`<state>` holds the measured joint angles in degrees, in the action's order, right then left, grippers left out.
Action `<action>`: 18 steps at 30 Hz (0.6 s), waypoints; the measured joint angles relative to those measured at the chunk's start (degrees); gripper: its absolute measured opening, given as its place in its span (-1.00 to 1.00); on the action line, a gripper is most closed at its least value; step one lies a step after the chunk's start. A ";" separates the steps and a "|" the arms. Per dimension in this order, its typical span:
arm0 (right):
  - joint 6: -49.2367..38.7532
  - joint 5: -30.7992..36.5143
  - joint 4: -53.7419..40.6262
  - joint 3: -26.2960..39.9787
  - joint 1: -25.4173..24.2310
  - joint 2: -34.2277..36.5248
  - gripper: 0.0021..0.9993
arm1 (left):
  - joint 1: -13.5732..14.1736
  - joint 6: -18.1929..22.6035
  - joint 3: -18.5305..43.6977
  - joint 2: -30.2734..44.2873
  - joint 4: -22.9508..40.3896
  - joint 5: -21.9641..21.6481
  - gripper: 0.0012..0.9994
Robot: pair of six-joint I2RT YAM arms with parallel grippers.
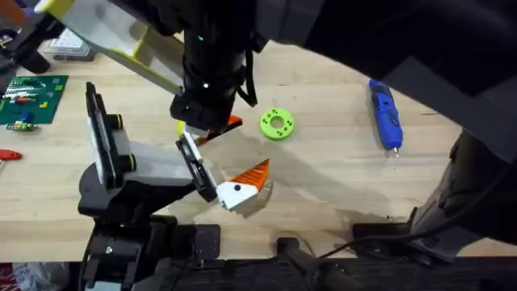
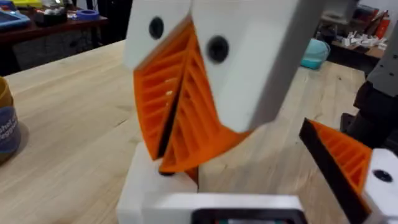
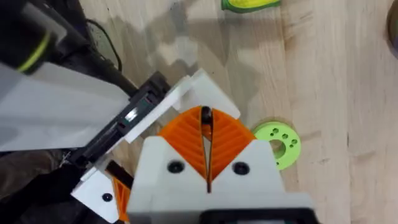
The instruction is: Pick up the gripper from the table and insert it into the empty holder that is missing its gripper. Then pick up a screw, insert it into the mounting hole, and use the screwdriver to tighten it. Finally, clean up the table by picking up the vegetable and placing it into the bucket.
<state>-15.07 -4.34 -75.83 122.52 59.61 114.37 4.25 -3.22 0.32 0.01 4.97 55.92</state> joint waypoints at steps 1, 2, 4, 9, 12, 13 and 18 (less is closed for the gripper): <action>0.00 0.01 0.00 0.00 0.00 0.01 -1.00 | 0.00 0.01 0.00 0.00 0.00 -0.02 0.99; 0.00 0.02 0.01 0.00 0.00 0.00 -1.00 | 0.00 0.00 0.00 0.00 0.00 -0.02 0.99; 0.00 0.00 0.02 0.00 0.00 0.02 -1.00 | 0.00 0.00 0.00 0.00 0.00 0.00 0.99; 0.00 0.00 0.00 0.00 0.00 0.02 -1.00 | 0.00 0.00 0.00 0.00 0.00 -0.01 0.99; 0.00 0.00 -0.03 0.00 0.00 0.04 -1.00 | 0.00 0.00 0.00 0.00 0.00 0.00 0.99; 0.00 0.00 -0.06 0.00 0.00 0.11 -1.00 | 0.00 0.00 0.00 0.00 0.00 0.00 0.99; 0.00 0.00 -0.04 0.11 0.05 0.68 -1.00 | 0.00 -0.31 0.00 0.04 0.07 -0.02 0.99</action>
<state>-15.07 -4.34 -75.88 122.63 59.66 115.05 4.25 -3.53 0.32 0.05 5.04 55.90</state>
